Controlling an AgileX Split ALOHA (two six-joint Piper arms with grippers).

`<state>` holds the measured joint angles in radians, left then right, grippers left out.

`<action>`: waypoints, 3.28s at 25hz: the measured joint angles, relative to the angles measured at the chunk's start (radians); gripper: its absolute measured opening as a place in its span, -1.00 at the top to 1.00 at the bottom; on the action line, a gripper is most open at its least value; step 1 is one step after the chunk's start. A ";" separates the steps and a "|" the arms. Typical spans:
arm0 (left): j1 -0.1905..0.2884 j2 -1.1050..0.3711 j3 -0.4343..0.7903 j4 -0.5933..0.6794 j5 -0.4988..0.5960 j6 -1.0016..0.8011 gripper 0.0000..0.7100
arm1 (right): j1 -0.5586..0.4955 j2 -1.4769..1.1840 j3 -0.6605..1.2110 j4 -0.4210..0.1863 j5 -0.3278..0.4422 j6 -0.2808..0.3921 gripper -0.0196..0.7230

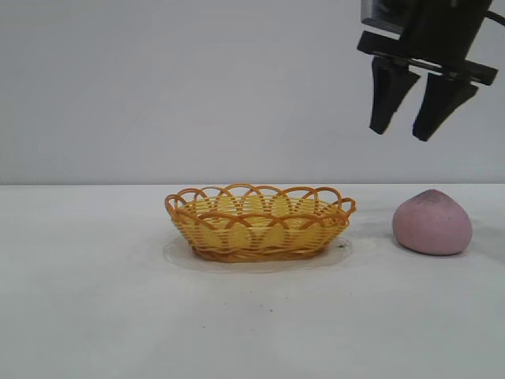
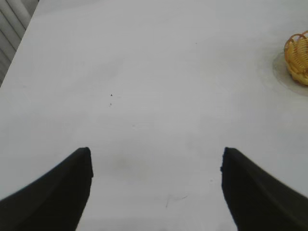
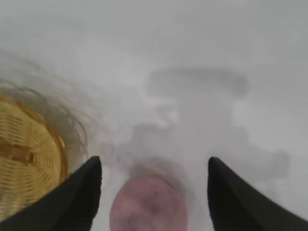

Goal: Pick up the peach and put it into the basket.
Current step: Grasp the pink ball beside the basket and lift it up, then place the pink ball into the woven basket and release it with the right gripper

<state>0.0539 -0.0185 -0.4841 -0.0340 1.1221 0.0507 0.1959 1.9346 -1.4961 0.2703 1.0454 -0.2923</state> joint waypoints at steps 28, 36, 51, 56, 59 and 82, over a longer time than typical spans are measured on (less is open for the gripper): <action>0.000 0.000 0.000 0.000 0.000 0.000 -0.39 | 0.050 0.172 -0.002 -0.094 0.134 0.130 0.01; 0.000 0.000 0.000 0.000 0.000 0.000 -0.39 | 0.050 0.180 -0.009 -0.103 0.131 0.124 0.95; 0.000 0.000 0.000 0.000 0.000 0.000 -0.39 | 0.092 0.090 -0.274 -0.020 0.172 0.122 0.95; 0.000 0.000 0.000 0.000 0.000 0.000 -0.39 | 0.201 0.094 -0.281 -0.005 0.187 0.122 0.95; 0.000 0.000 0.000 0.000 0.000 0.000 -0.39 | 0.265 0.122 -0.284 -0.005 0.186 0.122 0.95; 0.000 0.000 0.000 0.000 0.000 0.000 -0.39 | 0.349 0.252 -0.289 -0.020 0.128 0.122 -0.07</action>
<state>0.0539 -0.0185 -0.4841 -0.0340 1.1221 0.0507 0.5444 2.1864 -1.7846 0.2505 1.1735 -0.1700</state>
